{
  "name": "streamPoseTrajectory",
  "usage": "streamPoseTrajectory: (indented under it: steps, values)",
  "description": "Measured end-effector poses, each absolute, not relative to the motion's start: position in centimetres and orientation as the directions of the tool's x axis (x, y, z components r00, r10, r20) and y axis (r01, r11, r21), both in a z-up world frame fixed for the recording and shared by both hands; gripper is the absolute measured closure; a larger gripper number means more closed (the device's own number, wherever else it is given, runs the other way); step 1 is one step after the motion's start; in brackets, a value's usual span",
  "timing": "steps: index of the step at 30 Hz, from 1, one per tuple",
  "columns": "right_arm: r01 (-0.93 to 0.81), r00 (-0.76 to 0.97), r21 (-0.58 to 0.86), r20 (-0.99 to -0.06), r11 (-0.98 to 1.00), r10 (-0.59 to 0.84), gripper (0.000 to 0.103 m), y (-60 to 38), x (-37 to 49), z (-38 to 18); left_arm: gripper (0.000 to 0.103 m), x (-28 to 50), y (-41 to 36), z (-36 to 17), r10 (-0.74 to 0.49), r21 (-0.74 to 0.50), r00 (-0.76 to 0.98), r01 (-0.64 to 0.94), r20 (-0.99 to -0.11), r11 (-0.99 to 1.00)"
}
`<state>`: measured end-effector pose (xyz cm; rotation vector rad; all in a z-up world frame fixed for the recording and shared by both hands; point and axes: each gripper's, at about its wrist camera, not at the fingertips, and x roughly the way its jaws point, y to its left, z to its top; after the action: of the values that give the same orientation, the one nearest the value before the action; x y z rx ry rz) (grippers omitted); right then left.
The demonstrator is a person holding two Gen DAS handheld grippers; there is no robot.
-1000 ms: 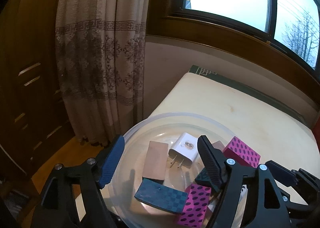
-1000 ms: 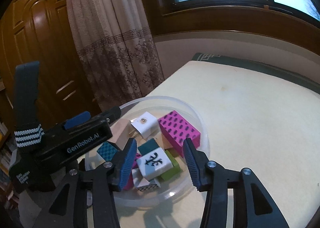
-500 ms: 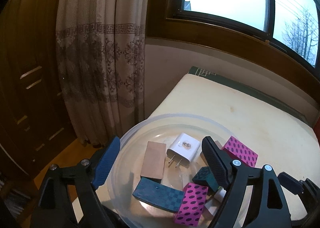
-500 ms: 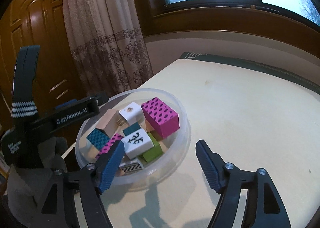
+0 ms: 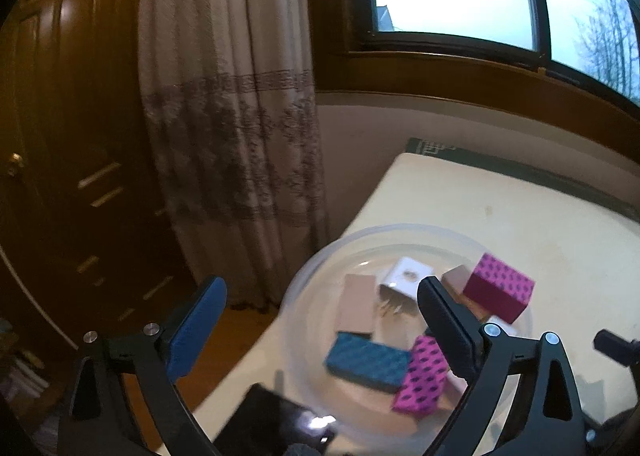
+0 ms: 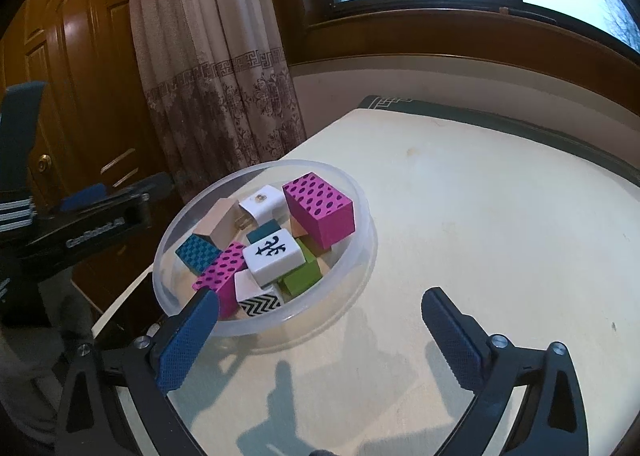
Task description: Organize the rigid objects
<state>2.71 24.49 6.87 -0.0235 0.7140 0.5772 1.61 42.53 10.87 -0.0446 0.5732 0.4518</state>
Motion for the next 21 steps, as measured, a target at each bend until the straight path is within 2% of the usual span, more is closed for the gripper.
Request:
streamPoseTrajectory:
  steps: [5,10,16,21]
  values:
    - [-0.524,0.614,0.159,-0.61,0.837,0.501,0.0,24.4,2.0,7.2,0.003,-0.4,41.8,11.4,0.45,0.152,0.737,-0.437,-0.504,0.887]
    - [-0.544,0.606,0.145,-0.613,0.826,0.507,0.0,24.7,1.3,7.2,0.002,-1.5,40.9,11.2,0.466,0.2,0.719,-0.428,-0.515,0.881]
    - [-0.563,0.613,0.11,-0.609,0.819,0.503,0.0,24.9,0.4,7.3,0.002,-2.1,41.0,10.2,0.41,0.171,0.705,-0.387,-0.579,0.906]
    - [-0.557,0.625,0.096,-0.605,0.825,0.493,0.0,25.0,0.2,7.4,0.002,-2.2,41.2,9.9,0.427,0.185,0.683,-0.4,-0.593,0.898]
